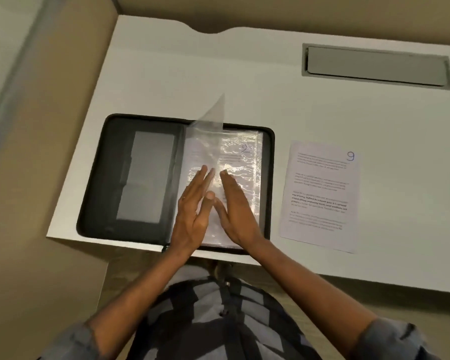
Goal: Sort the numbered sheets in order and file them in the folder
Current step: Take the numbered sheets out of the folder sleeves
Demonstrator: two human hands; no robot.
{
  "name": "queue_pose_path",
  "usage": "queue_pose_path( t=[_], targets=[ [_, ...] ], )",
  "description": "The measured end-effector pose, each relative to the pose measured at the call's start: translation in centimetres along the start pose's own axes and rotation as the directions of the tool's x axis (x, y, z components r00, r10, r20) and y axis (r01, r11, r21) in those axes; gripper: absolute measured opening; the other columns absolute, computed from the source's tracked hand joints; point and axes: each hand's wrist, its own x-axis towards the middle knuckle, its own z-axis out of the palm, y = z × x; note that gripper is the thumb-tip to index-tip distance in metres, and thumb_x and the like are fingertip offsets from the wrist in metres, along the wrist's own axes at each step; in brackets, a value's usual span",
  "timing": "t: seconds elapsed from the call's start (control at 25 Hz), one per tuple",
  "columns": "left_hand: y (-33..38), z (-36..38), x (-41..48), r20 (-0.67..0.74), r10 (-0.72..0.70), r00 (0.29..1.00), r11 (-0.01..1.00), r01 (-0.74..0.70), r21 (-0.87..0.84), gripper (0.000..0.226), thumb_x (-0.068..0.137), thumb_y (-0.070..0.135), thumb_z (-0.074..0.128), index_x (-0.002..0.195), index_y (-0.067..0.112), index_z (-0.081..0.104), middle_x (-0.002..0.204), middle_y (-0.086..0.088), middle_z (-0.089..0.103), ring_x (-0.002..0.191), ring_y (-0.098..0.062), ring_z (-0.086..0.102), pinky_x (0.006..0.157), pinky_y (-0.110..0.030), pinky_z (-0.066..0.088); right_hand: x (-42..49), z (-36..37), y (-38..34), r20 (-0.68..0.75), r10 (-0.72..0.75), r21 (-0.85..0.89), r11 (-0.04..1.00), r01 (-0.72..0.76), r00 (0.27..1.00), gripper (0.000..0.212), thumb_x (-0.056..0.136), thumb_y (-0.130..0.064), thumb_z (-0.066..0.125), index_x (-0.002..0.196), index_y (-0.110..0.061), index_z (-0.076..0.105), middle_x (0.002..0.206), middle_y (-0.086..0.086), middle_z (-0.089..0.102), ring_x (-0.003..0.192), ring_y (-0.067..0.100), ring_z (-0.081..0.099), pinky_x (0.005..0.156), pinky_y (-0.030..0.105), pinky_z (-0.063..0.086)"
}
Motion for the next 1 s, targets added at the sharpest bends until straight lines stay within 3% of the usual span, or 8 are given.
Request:
queue_pose_path(
  t=[0.08,0.16,0.32,0.48,0.6,0.68,0.8,1.0],
  targets=[
    [1.4,-2.9,-0.9,-0.060,-0.076,0.995,0.991,0.069,-0.110,0.064,0.101,0.063,0.036,0.158,0.037,0.025,0.165,0.018,0.025,0.151,0.000,0.024,0.124,-0.036,0.027,1.7,2.5,-2.7,0.096,-0.146,0.028,0.989,0.144,0.985,0.067,0.108,-0.041,0.045,0.163,-0.019,0.013,0.170,0.001,0.016,0.156,0.015,0.016,0.126,0.046,0.023],
    [2.3,-5.6,-1.8,-0.145,-0.070,0.987,0.990,0.051,-0.131,0.077,0.097,0.070,0.037,0.161,0.031,0.019,0.167,0.013,0.024,0.153,-0.006,0.023,0.123,-0.038,0.027,3.4,5.3,-5.5,0.168,-0.252,0.069,0.967,0.244,0.953,0.070,0.107,-0.038,0.050,0.163,-0.021,0.013,0.169,0.001,0.020,0.155,0.017,0.021,0.121,0.050,0.030],
    [2.5,-9.4,-3.0,-0.324,0.071,0.943,0.989,-0.025,0.143,0.068,0.105,0.053,0.033,0.160,0.014,0.027,0.169,0.000,0.022,0.157,-0.014,0.014,0.127,-0.048,0.017,5.0,9.6,-9.6,0.280,-0.347,0.089,0.938,0.335,0.895,0.074,0.103,-0.056,0.042,0.163,-0.027,0.010,0.170,-0.001,0.013,0.157,0.023,0.016,0.120,0.060,0.027],
    [-2.0,-10.1,-2.3,-0.286,0.040,0.957,0.942,0.059,0.330,0.065,0.107,0.051,0.028,0.161,0.016,0.023,0.171,0.001,0.012,0.158,-0.014,0.001,0.128,-0.050,0.005,5.9,11.0,-8.0,0.418,-0.365,-0.079,0.897,0.434,0.832,0.076,0.102,-0.052,0.042,0.163,-0.021,0.009,0.171,0.006,0.004,0.157,0.032,0.005,0.117,0.068,0.024],
    [-6.8,-9.4,-1.3,-0.209,-0.087,0.974,0.909,0.163,0.382,0.064,0.108,0.050,0.024,0.163,0.020,0.012,0.172,0.002,0.001,0.157,-0.009,-0.009,0.127,-0.054,0.004,6.9,9.0,-4.1,0.384,-0.249,-0.279,0.887,0.368,0.889,0.064,0.109,-0.038,0.038,0.163,-0.013,0.014,0.170,0.007,0.007,0.158,0.027,0.001,0.121,0.063,0.018],
    [-8.8,-8.4,-0.5,-0.138,-0.112,0.984,0.893,0.160,0.420,0.065,0.108,0.052,0.021,0.164,0.021,0.008,0.171,0.002,-0.001,0.156,-0.006,-0.011,0.128,-0.051,0.001,7.4,6.4,-1.4,0.315,-0.177,-0.404,0.864,0.301,0.932,0.062,0.110,-0.041,0.031,0.163,-0.013,0.013,0.170,0.006,0.006,0.158,0.027,-0.001,0.124,0.059,0.013],
    [-10.2,-6.3,1.9,0.020,-0.040,0.999,0.873,0.025,0.487,0.064,0.109,0.049,0.023,0.164,0.020,0.007,0.171,0.002,-0.002,0.156,-0.009,-0.012,0.129,-0.047,0.000,7.8,2.6,2.3,0.220,-0.042,-0.554,0.817,0.161,0.975,0.064,0.110,-0.044,0.026,0.163,-0.014,0.004,0.171,0.005,-0.004,0.157,0.025,-0.011,0.127,0.054,0.004],
    [-9.6,-2.1,9.0,0.206,0.147,0.968,0.790,-0.239,0.564,0.061,0.109,0.037,0.031,0.162,0.010,0.018,0.171,-0.007,0.007,0.158,-0.021,0.001,0.128,-0.047,0.009,6.8,-1.1,5.3,0.120,0.081,-0.552,0.834,-0.001,0.989,0.066,0.110,-0.041,0.032,0.163,-0.010,0.006,0.171,0.008,-0.005,0.157,0.023,-0.010,0.129,0.045,0.004]
  ],
)
